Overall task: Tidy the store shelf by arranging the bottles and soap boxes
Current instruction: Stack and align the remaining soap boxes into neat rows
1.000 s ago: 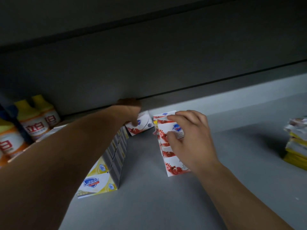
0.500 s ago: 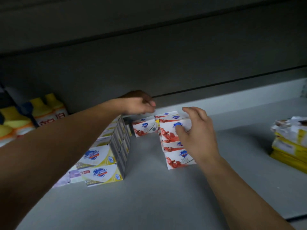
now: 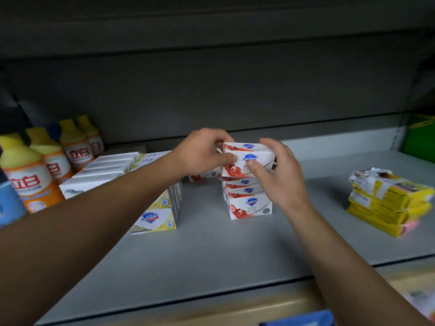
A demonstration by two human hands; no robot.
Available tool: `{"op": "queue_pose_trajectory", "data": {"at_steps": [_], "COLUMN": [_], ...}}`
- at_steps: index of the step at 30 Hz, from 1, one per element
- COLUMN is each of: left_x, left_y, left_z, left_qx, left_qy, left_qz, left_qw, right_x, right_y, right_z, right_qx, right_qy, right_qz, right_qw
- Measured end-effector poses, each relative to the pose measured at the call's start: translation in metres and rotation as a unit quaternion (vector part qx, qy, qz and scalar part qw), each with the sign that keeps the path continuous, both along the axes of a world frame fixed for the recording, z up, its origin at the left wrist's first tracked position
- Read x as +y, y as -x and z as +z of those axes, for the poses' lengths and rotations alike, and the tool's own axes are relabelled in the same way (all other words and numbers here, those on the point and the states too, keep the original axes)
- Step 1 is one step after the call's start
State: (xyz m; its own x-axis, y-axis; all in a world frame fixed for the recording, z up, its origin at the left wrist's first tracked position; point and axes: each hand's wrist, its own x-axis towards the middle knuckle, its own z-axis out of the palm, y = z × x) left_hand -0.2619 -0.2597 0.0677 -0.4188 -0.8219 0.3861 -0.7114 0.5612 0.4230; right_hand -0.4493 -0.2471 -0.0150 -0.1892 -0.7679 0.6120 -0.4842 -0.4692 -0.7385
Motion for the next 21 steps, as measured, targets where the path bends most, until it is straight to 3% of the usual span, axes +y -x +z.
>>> {"op": "queue_pose_trajectory", "data": {"at_steps": [3, 6, 8, 14, 17, 19, 21], "left_x": [0.033, 0.061, 0.075, 0.09, 0.093, 0.094, 0.093], "left_y": [-0.01, -0.021, -0.03, -0.058, -0.064, -0.064, -0.062], "left_z": [-0.015, -0.036, -0.052, -0.103, -0.12, -0.13, -0.138], "left_qx": [0.14, 0.311, 0.368, 0.418, 0.451, 0.454, 0.44], "left_qy": [-0.042, -0.156, -0.211, -0.307, -0.358, -0.353, -0.318], "left_qz": [0.026, 0.012, 0.012, 0.021, -0.001, -0.012, -0.003], "left_qw": [0.989, 0.937, 0.905, 0.855, 0.818, 0.818, 0.84], "right_x": [0.034, 0.067, 0.083, 0.102, 0.102, 0.101, 0.101], "right_y": [-0.008, -0.016, -0.02, -0.034, -0.039, -0.043, -0.046], "right_z": [0.002, -0.008, -0.018, -0.046, -0.059, -0.063, -0.064], "right_qx": [-0.028, -0.039, -0.05, -0.061, -0.119, -0.165, -0.168], "right_qy": [-0.009, -0.044, -0.06, -0.116, -0.159, -0.199, -0.226], "right_qz": [0.064, 0.151, 0.205, 0.195, 0.157, 0.128, 0.096], "right_qw": [0.997, 0.987, 0.976, 0.972, 0.968, 0.958, 0.955]}}
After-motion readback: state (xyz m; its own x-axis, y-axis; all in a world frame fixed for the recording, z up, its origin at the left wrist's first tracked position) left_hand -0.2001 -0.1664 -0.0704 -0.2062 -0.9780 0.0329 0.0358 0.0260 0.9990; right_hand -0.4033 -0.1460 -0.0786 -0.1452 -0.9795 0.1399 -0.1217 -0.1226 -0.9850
